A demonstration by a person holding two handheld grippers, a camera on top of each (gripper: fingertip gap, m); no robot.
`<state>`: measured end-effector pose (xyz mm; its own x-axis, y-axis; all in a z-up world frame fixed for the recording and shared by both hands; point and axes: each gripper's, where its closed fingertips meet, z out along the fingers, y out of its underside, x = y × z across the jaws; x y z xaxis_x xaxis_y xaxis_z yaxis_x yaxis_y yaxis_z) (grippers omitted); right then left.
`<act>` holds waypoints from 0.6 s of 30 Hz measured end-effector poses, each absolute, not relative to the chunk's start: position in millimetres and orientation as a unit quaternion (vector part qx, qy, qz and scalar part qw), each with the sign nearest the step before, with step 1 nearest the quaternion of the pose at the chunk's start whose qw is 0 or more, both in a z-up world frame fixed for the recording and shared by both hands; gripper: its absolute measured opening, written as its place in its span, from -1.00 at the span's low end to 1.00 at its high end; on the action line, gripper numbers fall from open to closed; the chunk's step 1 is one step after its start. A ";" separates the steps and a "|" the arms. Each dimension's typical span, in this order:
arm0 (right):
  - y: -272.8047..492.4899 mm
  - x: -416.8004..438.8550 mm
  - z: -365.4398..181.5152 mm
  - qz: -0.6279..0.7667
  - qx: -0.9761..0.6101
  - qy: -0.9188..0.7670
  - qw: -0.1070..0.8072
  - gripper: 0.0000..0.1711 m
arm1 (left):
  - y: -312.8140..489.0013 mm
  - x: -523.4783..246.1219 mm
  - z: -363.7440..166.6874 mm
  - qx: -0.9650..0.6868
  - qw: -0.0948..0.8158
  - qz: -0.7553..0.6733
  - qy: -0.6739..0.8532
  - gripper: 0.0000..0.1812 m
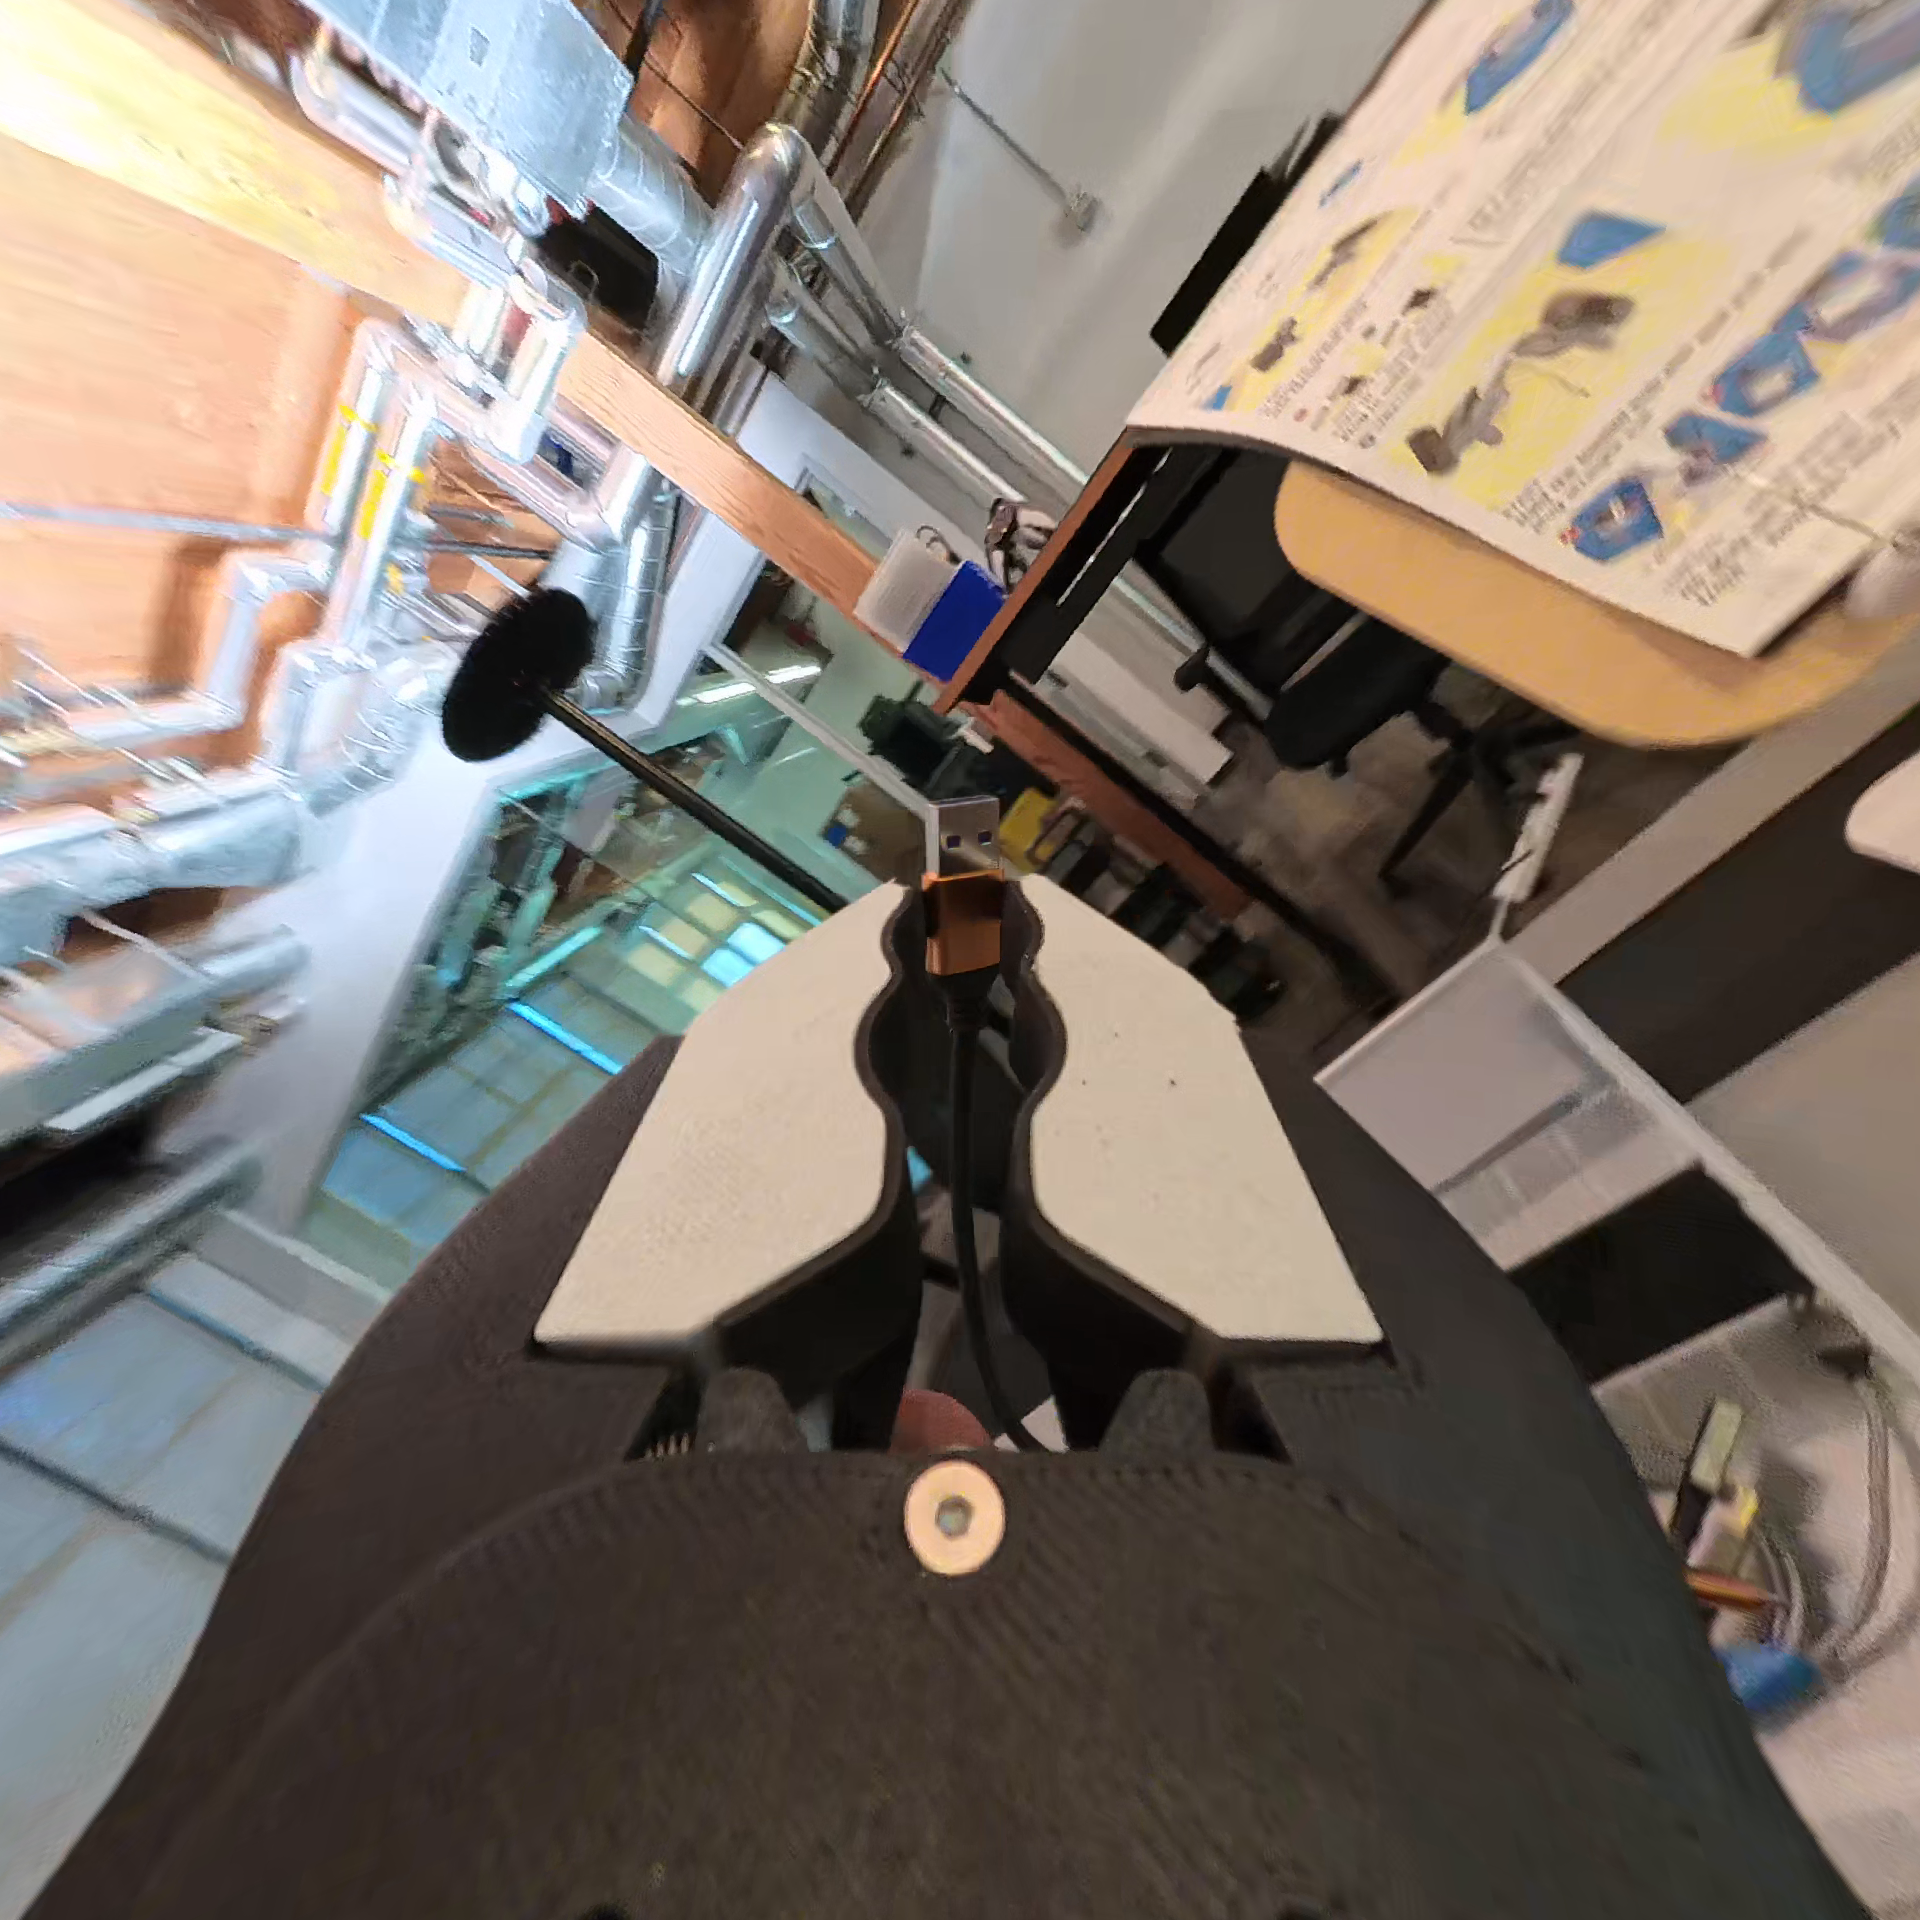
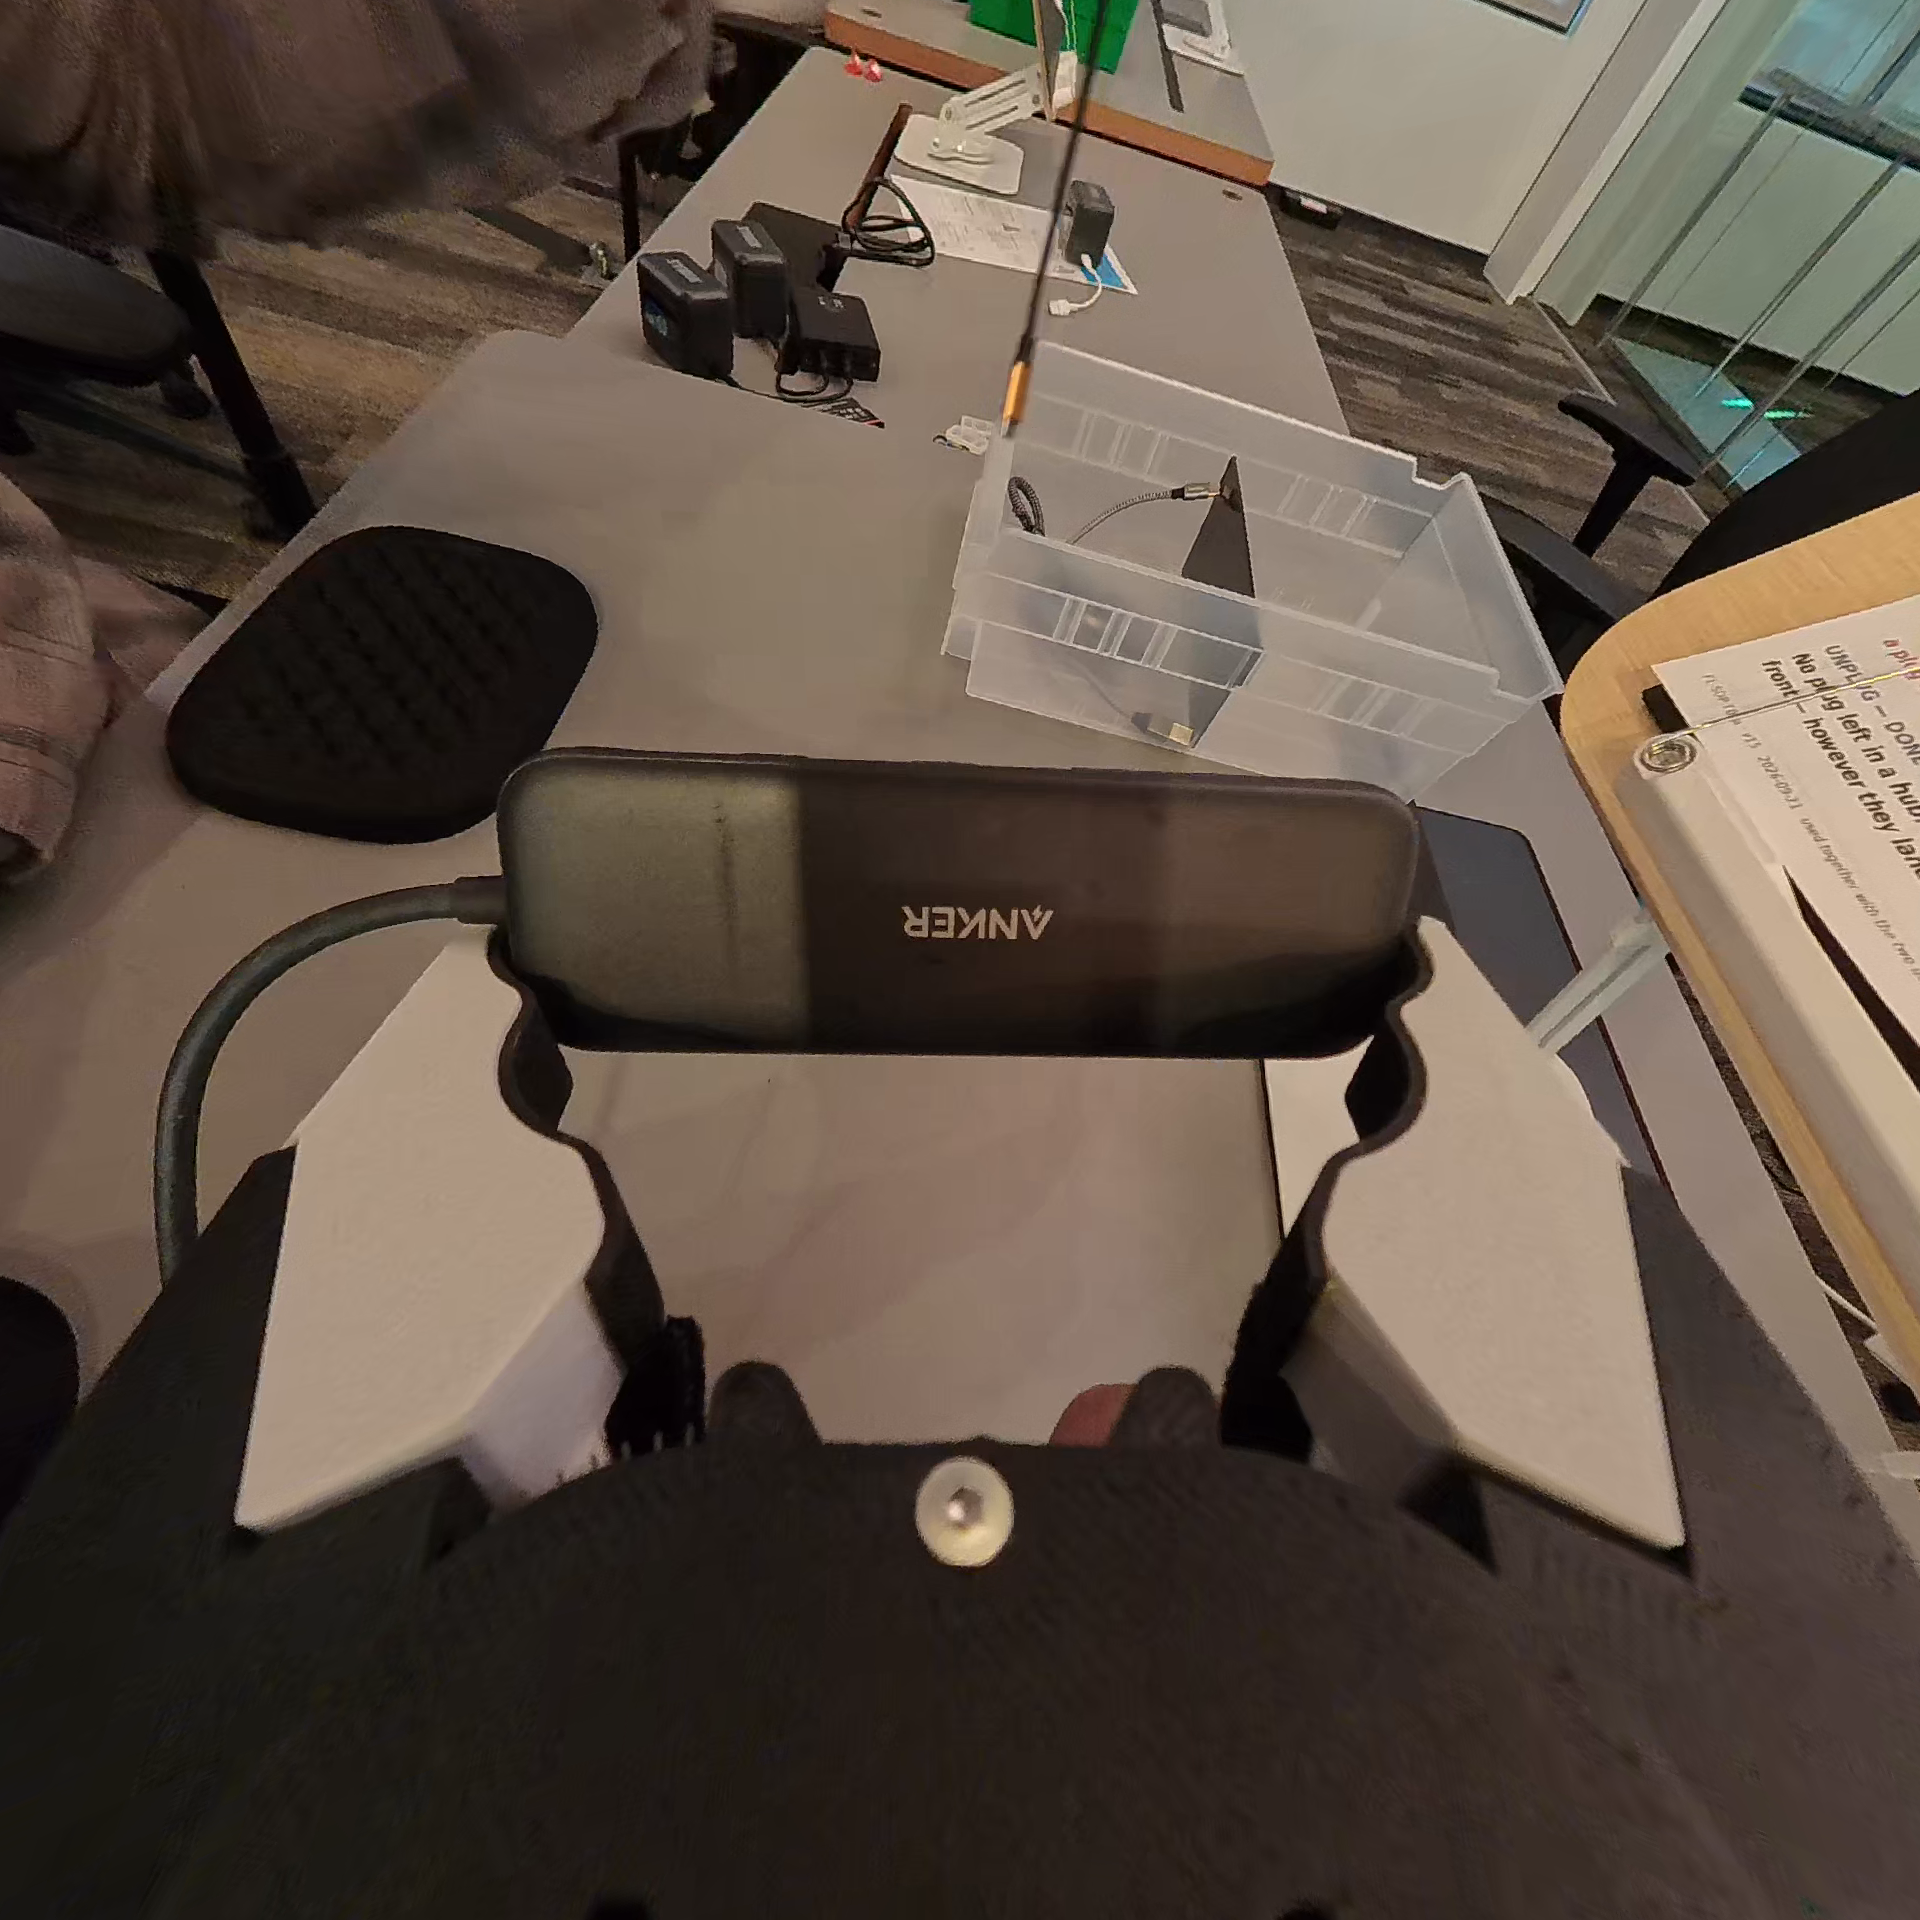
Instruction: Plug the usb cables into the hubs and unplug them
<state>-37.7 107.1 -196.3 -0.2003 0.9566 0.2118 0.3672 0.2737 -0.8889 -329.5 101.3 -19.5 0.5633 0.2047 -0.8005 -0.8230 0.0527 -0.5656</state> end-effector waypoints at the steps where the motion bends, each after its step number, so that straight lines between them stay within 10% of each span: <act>1: 106.8 -37.8 -195.7 0.361 -0.482 -0.685 0.409 0.78 | 91.1 -319.3 -30.2 -0.564 0.660 0.409 0.282 -0.85; 10: 100.6 -40.3 -190.0 0.360 -0.473 -0.689 0.415 0.78 | 74.9 -225.9 -155.0 -0.526 0.616 0.475 0.343 -0.85; 18: 98.5 -37.5 -185.2 0.365 -0.467 -0.687 0.420 0.78 | 112.3 -208.8 -112.0 -0.490 0.660 0.498 0.276 -0.85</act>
<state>-37.5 98.5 -185.2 -0.2103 0.9486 0.2365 0.3359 0.2973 -0.8937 -208.8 112.3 -112.0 0.3522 0.3862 -0.8525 -0.9278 0.0247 -0.3721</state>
